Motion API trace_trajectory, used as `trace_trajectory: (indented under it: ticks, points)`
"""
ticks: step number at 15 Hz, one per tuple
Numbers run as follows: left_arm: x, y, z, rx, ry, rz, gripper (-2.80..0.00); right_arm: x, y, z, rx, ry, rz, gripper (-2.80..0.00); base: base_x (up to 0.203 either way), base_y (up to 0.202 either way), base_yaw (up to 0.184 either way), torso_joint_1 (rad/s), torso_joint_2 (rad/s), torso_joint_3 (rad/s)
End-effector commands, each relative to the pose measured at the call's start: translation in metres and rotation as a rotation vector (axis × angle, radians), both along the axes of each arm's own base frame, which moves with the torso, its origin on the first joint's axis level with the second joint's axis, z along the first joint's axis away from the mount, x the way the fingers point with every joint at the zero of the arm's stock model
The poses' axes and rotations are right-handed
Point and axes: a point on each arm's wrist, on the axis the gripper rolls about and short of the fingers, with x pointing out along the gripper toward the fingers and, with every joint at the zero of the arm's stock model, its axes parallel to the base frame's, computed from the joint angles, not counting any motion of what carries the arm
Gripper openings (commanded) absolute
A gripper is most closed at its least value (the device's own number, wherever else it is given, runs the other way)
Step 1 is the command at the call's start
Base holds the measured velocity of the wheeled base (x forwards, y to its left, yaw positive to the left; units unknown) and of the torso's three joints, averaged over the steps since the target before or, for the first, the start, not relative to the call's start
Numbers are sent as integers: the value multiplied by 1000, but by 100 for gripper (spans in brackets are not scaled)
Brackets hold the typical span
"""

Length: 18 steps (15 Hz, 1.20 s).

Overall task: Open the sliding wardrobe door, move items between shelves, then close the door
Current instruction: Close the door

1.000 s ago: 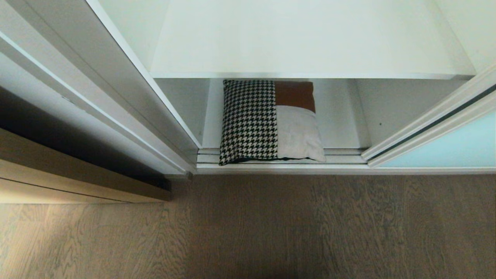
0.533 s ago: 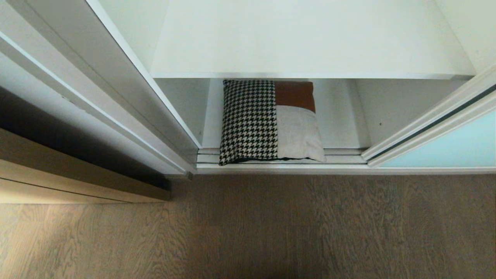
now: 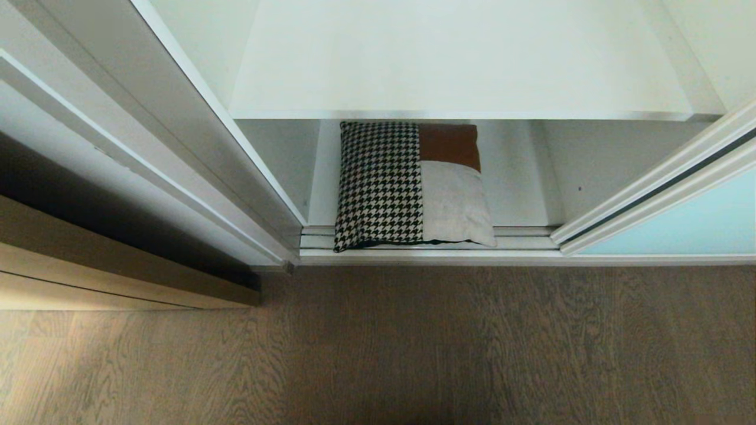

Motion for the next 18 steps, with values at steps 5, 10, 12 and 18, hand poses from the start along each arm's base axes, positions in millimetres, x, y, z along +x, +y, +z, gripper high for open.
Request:
trace_trajectory:
  ticks: [5,10,12,18]
  points:
    - [0,0,0,0,3,0,-280,63,3,11,-31,138,-319,-280,0,0,0,0,0,0]
    - [0,0,0,0,3,0,-280,94,-10,7,-171,298,-224,-280,0,0,0,0,0,0]
    - [0,0,0,0,3,0,-280,107,-19,3,-174,341,-125,-280,0,0,0,0,0,0]
    - [0,0,0,0,3,0,-280,126,-53,2,-165,382,-32,-280,0,0,0,0,0,0]
